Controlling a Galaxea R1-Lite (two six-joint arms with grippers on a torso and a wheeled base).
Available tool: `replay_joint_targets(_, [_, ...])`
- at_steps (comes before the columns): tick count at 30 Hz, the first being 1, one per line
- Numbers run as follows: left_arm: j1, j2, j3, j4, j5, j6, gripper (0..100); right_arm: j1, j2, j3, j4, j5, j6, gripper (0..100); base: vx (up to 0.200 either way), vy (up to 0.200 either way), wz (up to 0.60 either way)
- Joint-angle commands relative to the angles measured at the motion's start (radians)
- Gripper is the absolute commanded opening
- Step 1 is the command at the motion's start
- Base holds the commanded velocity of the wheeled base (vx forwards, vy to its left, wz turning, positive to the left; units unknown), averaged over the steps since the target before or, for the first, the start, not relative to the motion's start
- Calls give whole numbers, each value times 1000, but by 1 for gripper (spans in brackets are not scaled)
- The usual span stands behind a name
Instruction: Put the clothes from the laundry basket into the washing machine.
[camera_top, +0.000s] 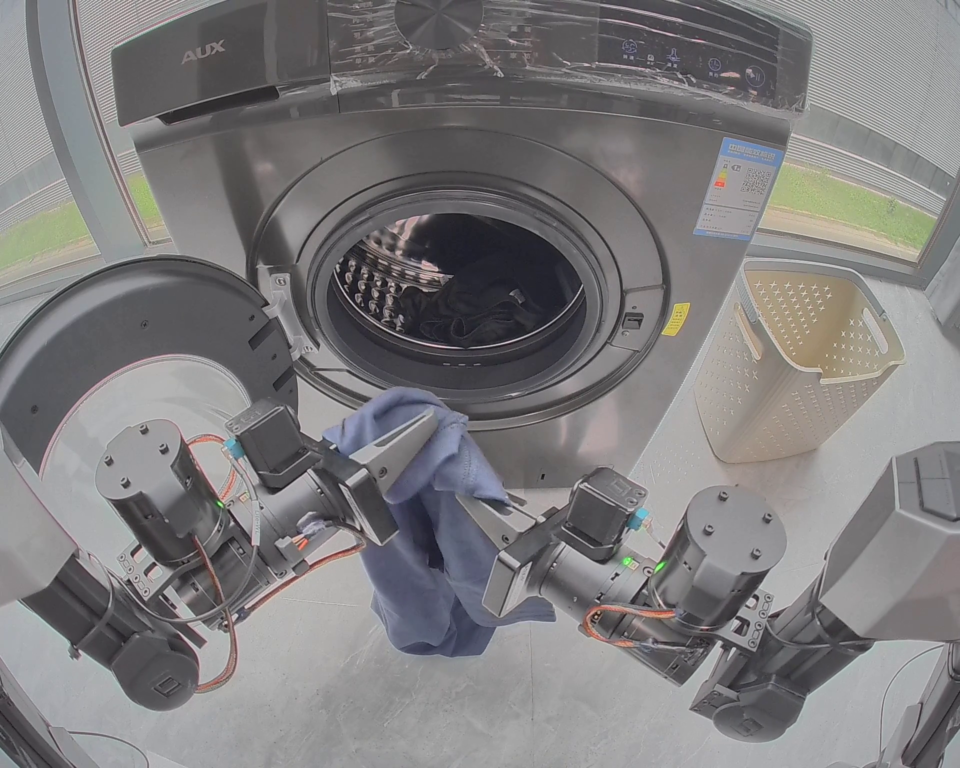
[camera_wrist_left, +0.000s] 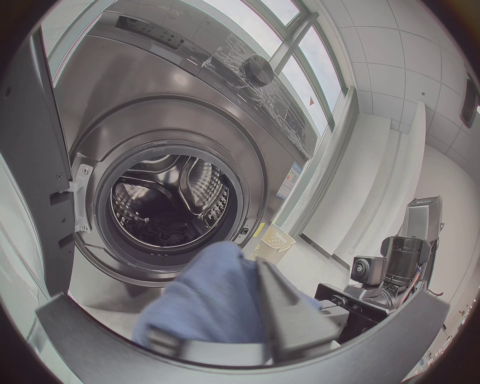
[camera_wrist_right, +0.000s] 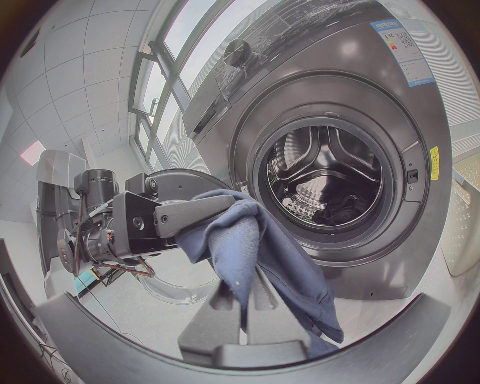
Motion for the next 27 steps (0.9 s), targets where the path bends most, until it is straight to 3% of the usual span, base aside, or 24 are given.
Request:
replay_joint_targets(1, [3,3,-8,0,1,-23,100,9,-38,25,-1,1,5,0,0,0,0])
replay_joint_targets(4, [3,3,-17,0,3,-37,100,9,-50,38,-1,-1,11,0,0,0,0])
replay_joint_targets(16, [5,-3,-20,-1,3,-37,100,-30,-47,32,1,-10,45,0,0,0,0])
replay_joint_targets(20, [9,-9,-5,-1,1,-32,100,-64,-43,-8,1,-42,57,0,0,0,0])
replay_joint_targets(22, [0,-5,37,-1,1,-23,100,-93,-32,-70,10,-71,62,0,0,0,0])
replay_joint_targets(25, [-8,-2,109,-1,-11,-9,100,-121,-9,-117,14,-74,63,0,0,0,0])
replay_joint_targets(27, [-20,3,147,-1,-13,19,100,-127,7,-137,17,-77,63,0,0,0,0])
